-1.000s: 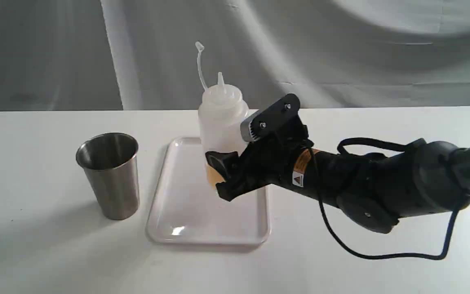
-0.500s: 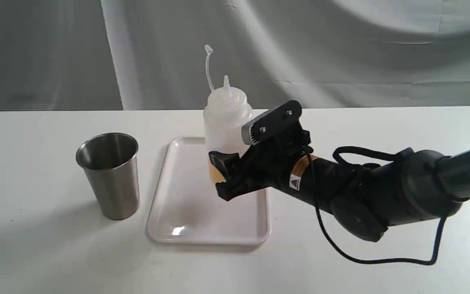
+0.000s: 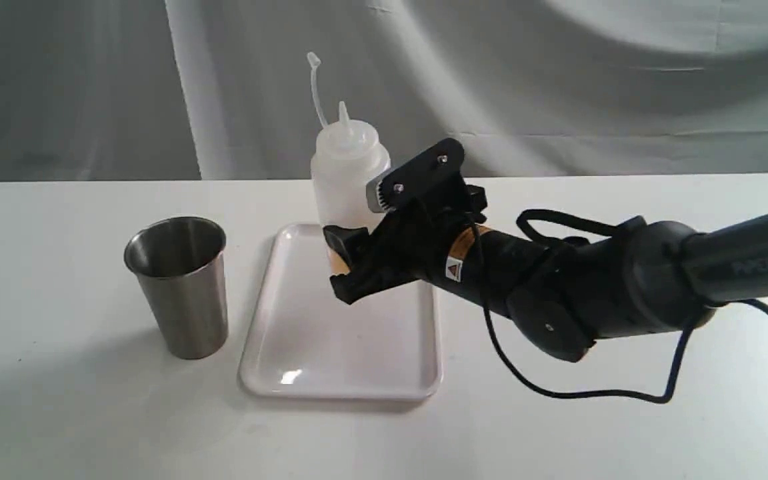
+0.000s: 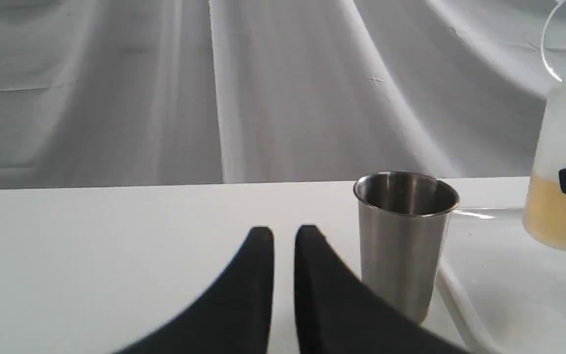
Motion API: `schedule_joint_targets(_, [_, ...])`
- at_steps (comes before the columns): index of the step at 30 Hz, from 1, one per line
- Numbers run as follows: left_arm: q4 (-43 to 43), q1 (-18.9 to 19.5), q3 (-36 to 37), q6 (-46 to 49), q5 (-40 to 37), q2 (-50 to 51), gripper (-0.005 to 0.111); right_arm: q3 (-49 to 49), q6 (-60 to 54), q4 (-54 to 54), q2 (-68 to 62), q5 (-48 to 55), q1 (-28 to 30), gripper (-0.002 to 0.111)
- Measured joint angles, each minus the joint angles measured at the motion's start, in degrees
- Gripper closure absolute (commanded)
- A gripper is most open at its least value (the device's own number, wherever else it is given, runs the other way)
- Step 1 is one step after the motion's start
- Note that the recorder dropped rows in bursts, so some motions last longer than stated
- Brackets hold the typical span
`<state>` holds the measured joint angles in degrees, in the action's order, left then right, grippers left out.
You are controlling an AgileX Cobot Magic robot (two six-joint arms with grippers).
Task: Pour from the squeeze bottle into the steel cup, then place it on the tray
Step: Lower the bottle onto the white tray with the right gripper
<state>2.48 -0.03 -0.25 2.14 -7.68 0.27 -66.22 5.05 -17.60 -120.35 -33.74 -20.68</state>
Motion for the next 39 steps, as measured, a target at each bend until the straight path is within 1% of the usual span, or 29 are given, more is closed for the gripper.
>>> schedule_joint_targets(12, [0.0,0.0,0.0,0.0,0.0,0.0,0.098,-0.1,-0.4,1.9,-3.9,0.4,-1.3,0.062])
schedule_joint_targets(30, [0.0,0.0,0.0,0.0,0.0,0.0,0.098,-0.1,-0.4,6.8,-4.0,0.4,-1.3,0.062])
schedule_joint_targets(39, [0.0,0.0,0.0,0.0,0.0,0.0,0.098,-0.1,-0.4,7.2,-4.0,1.4,-1.3,0.062])
